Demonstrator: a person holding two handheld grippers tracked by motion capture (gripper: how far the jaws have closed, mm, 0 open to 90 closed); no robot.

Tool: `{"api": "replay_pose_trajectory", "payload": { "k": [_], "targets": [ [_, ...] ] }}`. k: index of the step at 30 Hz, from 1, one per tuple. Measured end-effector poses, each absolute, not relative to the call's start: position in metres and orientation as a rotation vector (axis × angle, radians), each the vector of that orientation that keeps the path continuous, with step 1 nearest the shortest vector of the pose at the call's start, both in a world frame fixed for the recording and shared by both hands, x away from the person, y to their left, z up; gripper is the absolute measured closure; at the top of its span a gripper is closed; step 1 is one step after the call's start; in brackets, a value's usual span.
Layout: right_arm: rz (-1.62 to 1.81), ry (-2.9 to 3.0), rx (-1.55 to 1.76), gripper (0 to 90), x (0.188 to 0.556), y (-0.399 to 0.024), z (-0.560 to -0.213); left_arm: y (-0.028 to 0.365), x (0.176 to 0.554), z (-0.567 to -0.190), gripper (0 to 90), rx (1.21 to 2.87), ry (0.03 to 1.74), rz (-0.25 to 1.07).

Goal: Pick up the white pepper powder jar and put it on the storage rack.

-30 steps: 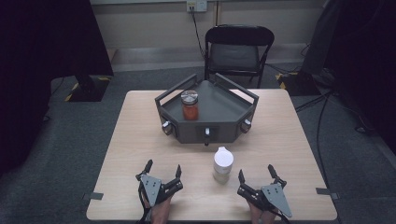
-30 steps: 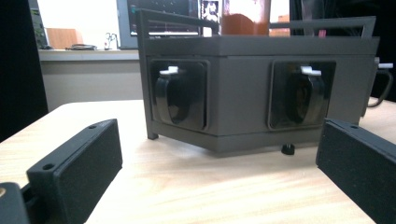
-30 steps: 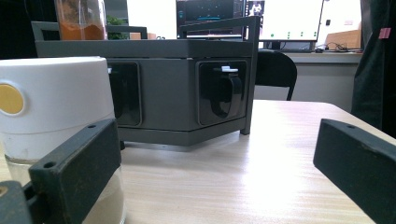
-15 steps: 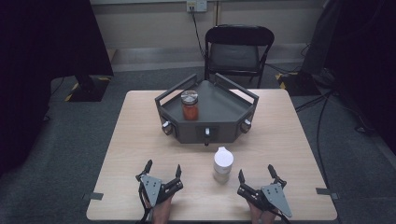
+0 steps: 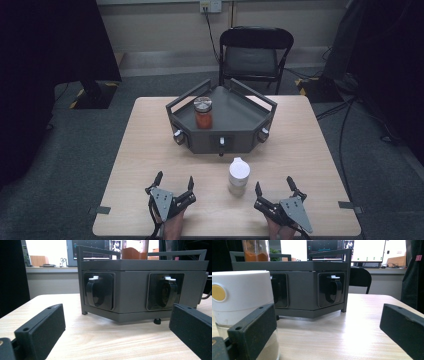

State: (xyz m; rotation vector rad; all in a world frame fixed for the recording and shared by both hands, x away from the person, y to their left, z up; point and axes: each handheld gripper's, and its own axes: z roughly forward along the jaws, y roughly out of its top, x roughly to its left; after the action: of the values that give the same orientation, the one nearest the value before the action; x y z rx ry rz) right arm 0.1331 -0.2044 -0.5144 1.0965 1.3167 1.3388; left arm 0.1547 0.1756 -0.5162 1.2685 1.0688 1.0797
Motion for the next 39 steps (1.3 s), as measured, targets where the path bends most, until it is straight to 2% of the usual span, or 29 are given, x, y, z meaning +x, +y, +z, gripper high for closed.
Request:
{"api": "replay_pose_trajectory", "payload": {
  "k": [20,39],
  "targets": [
    [1.398,1.297,1.069,0.0,0.126,-0.204,-0.514,0.175,0.155,-0.516,0.1,1.266,1.073,1.085],
    [1.45,1.351,0.943,0.0,0.12,-0.179,-0.485,0.175,0.155,-0.516,0.0,1.267,1.072,1.083]
  ]
}}
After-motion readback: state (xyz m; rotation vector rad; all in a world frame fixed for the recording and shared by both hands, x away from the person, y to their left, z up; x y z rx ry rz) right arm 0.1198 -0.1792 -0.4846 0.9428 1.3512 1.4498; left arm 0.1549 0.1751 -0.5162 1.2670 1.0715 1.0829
